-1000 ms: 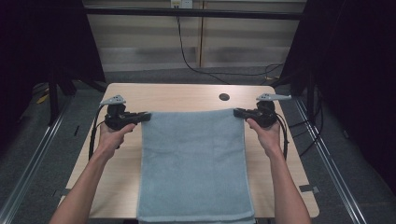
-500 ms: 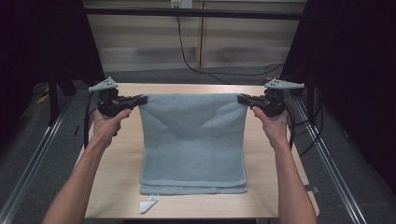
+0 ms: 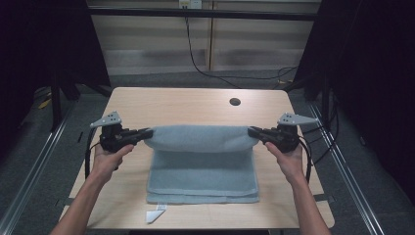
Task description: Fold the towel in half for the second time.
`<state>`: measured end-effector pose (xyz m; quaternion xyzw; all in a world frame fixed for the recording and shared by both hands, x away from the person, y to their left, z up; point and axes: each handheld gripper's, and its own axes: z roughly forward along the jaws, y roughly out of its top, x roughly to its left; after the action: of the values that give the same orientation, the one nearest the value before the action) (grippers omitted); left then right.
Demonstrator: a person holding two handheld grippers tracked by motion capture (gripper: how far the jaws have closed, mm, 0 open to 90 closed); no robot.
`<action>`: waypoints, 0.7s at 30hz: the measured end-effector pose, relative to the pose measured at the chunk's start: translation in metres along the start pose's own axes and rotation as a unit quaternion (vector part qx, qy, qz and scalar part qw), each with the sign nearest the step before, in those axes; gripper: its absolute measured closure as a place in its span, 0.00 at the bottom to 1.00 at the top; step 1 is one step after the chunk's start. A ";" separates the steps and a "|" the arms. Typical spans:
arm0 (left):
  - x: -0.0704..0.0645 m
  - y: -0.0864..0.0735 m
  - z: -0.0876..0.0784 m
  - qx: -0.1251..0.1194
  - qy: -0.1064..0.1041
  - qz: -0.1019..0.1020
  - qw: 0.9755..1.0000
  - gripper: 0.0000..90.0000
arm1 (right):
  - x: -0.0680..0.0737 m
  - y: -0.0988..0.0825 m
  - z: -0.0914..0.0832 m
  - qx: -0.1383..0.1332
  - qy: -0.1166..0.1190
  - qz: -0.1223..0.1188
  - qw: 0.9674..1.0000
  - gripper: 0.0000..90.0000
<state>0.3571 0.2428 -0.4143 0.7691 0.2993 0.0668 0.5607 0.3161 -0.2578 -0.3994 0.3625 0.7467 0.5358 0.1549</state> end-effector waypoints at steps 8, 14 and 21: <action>-0.020 -0.044 -0.007 0.037 -0.016 -0.006 0.999 0.93 | 0.026 -0.043 -0.012 0.039 0.019 0.000 0.999 0.94; -0.039 -0.062 -0.013 0.070 -0.026 0.001 0.997 0.92 | 0.043 -0.072 -0.019 0.083 0.027 -0.002 0.996 0.92; -0.052 -0.092 -0.023 0.101 -0.043 -0.009 0.994 0.87 | 0.057 -0.099 -0.029 0.113 0.047 0.016 0.992 0.86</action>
<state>0.2695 0.2515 -0.4766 0.8212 0.2875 -0.0022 0.4929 0.2216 -0.2532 -0.4695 0.3640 0.8028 0.4672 0.0689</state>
